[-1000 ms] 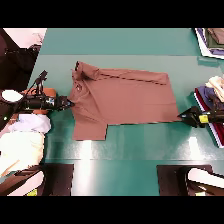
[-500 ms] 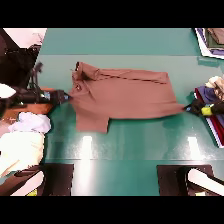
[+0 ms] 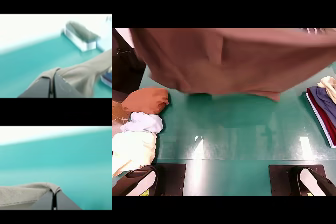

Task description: Fold the shirts.

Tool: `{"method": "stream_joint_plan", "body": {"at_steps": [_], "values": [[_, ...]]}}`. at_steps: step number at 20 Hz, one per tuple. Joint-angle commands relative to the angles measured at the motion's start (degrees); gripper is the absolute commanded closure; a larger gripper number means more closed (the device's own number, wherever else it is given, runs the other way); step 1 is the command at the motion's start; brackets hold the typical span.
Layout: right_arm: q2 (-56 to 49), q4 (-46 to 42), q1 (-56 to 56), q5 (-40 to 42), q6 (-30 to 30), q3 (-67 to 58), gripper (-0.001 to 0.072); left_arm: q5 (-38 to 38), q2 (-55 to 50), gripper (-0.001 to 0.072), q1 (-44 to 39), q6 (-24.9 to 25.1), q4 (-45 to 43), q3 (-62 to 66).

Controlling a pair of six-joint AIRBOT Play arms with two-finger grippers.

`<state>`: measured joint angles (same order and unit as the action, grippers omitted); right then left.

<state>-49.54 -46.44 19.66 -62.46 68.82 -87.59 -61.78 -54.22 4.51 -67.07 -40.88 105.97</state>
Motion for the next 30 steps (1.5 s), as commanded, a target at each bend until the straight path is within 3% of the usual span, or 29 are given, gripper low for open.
{"method": "stream_joint_plan", "body": {"at_steps": [1,6,10,13,19,24,26,30], "values": [[5.0,-1.9,0.0,2.7,0.1,-11.1,0.0695,0.2,0.1,0.0677,0.0,-0.7,-0.7,17.8],[7.1,-12.8,0.0,-1.8,2.2,-22.3,0.0695,4.5,5.5,0.0677,0.0,-5.6,0.9,20.5],[2.1,-17.3,0.0,-12.9,4.7,-30.8,0.0695,2.2,5.8,0.0677,0.0,-5.6,2.2,20.1],[-5.0,-14.5,0.0,-19.1,5.9,-30.8,0.0695,2.1,5.7,0.0677,0.0,-6.2,-0.2,8.7],[-19.8,-15.8,-4.0,-26.5,5.9,-14.4,0.0695,-1.7,-1.6,0.0677,0.0,-4.4,-0.9,-20.7],[-34.1,-18.2,-11.9,-19.9,5.8,-5.4,0.0695,0.3,-21.6,0.0676,0.0,-1.3,-0.5,-26.8],[-39.5,-18.1,-13.4,-13.7,5.9,-4.9,0.0695,5.6,-29.2,0.0676,0.0,2.3,1.8,-26.7],[-46.1,-17.4,-14.1,-0.9,7.5,-4.9,0.0695,17.6,-38.6,0.0676,0.0,9.8,14.6,-26.7]]}}
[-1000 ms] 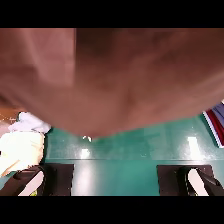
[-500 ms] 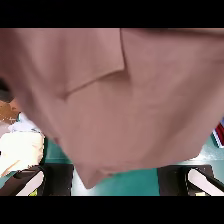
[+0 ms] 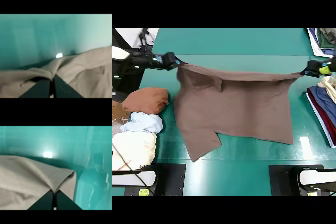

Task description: Fold the shirts.

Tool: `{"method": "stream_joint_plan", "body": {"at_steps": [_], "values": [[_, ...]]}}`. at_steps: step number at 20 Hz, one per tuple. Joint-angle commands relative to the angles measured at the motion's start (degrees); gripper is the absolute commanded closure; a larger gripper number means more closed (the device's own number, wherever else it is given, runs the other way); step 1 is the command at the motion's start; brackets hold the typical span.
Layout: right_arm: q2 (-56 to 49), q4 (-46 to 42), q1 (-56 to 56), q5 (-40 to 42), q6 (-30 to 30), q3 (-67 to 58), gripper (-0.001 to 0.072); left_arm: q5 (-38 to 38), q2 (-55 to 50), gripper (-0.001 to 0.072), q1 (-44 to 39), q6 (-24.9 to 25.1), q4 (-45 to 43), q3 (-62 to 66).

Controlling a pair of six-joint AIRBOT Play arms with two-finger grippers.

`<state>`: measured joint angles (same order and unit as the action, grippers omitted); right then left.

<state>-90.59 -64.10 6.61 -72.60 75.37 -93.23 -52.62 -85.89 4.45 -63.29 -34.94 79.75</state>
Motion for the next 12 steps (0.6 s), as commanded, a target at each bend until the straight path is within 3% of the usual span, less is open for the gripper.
{"method": "stream_joint_plan", "body": {"at_steps": [1,4,7,12], "values": [[-5.5,0.4,-1.0,11.2,1.1,0.7,0.0695,10.1,-7.9,0.0676,0.1,8.2,11.6,-0.3],[-4.6,3.0,-1.0,15.0,1.1,0.7,0.0695,10.1,-8.5,0.0676,0.1,11.2,11.6,2.9],[-2.9,2.4,-1.0,9.3,1.0,0.9,0.0696,1.1,-8.5,0.0677,1.7,11.2,5.7,8.4],[2.9,2.6,-1.9,6.9,1.1,13.2,0.0696,-15.3,-8.5,0.0677,4.0,4.9,-16.8,10.5]]}}
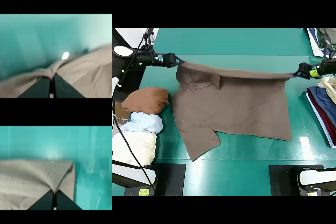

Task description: Fold the shirts.

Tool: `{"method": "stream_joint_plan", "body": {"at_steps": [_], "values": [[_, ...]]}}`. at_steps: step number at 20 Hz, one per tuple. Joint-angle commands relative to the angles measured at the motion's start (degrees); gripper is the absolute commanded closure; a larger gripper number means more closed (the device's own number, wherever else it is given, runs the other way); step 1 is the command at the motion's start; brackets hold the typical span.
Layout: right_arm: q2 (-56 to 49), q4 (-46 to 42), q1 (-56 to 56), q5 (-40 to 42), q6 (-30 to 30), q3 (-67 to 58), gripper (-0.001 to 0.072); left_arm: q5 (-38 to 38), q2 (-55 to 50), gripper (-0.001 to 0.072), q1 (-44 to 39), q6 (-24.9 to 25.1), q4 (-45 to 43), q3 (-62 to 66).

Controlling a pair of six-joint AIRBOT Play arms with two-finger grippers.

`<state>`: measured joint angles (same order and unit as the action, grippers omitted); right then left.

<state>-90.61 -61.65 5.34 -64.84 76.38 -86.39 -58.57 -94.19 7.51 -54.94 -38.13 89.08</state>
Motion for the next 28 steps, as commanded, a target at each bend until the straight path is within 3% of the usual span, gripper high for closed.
{"method": "stream_joint_plan", "body": {"at_steps": [1,5,9,10,11,12,14,19,21,28], "values": [[4.4,0.2,-1.1,0.4,0.1,10.1,0.0696,-10.7,-0.2,0.0677,0.9,-4.9,-18.1,0.6],[8.0,0.5,-4.2,7.1,0.1,20.9,0.0695,-10.4,-0.3,0.0676,0.7,-5.1,-21.0,-3.5],[8.0,0.7,-6.3,9.0,0.1,24.3,0.0694,-9.7,-0.3,0.0674,0.7,-5.9,-21.0,-5.9],[8.1,0.7,-7.0,9.0,0.1,24.6,0.0695,-9.7,-0.3,0.0546,0.7,-7.7,-21.0,-5.9],[8.0,0.7,-7.6,8.8,0.2,24.7,0.0693,-9.8,-0.3,0.0235,0.7,-10.1,-21.0,-5.9],[8.1,0.7,-7.7,8.6,0.6,24.6,0.0671,-9.9,-0.3,0.0080,0.7,-11.8,-21.0,-5.9],[8.1,0.7,-7.3,6.4,1.9,24.0,0.0252,-12.0,-0.2,0.0083,1.2,-13.1,-21.2,-5.4],[15.1,0.7,-0.6,-5.8,1.6,24.1,0.0236,-19.3,8.4,0.0087,5.4,-16.3,-22.8,-8.9],[20.0,0.6,2.1,-6.1,1.6,26.4,0.0237,-19.2,15.6,0.0205,5.3,-17.7,-24.7,-16.5],[28.3,0.7,5.5,-5.7,0.6,29.3,0.0238,-18.3,37.0,0.0204,4.5,-22.1,-22.7,-49.0]]}}
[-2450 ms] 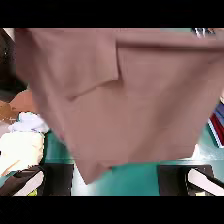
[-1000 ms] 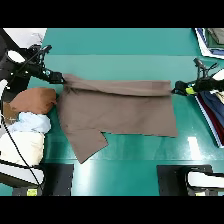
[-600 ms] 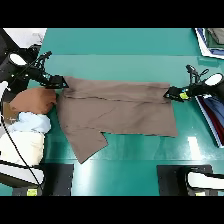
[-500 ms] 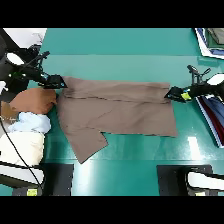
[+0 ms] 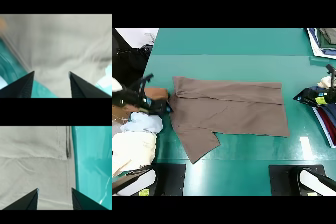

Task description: Fold the shirts.

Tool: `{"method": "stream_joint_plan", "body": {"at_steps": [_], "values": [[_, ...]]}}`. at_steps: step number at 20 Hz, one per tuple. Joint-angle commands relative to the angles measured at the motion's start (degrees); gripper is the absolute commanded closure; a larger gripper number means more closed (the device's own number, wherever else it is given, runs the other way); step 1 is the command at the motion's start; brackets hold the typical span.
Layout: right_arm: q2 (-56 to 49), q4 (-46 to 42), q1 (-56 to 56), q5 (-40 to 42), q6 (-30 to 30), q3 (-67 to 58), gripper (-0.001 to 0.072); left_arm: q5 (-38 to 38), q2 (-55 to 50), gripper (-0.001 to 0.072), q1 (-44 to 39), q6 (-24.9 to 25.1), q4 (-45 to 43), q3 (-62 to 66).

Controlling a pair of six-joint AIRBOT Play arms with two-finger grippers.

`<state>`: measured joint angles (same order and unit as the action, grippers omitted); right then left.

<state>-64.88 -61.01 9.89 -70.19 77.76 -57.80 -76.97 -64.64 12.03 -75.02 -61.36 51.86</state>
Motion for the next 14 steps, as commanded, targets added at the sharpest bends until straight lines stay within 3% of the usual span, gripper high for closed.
{"method": "stream_joint_plan", "body": {"at_steps": [1,6,14], "values": [[2.7,0.1,0.9,-0.4,-0.8,0.7,0.0238,0.5,9.1,0.0204,0.0,-2.9,0.5,-15.2],[2.7,0.1,0.9,-0.4,-0.8,0.7,0.0238,4.9,11.3,0.0203,0.0,-2.9,3.7,-25.7],[2.7,3.0,0.8,-0.7,-0.9,0.8,0.0239,14.4,11.2,0.0206,0.0,-1.0,13.0,-29.9]]}}
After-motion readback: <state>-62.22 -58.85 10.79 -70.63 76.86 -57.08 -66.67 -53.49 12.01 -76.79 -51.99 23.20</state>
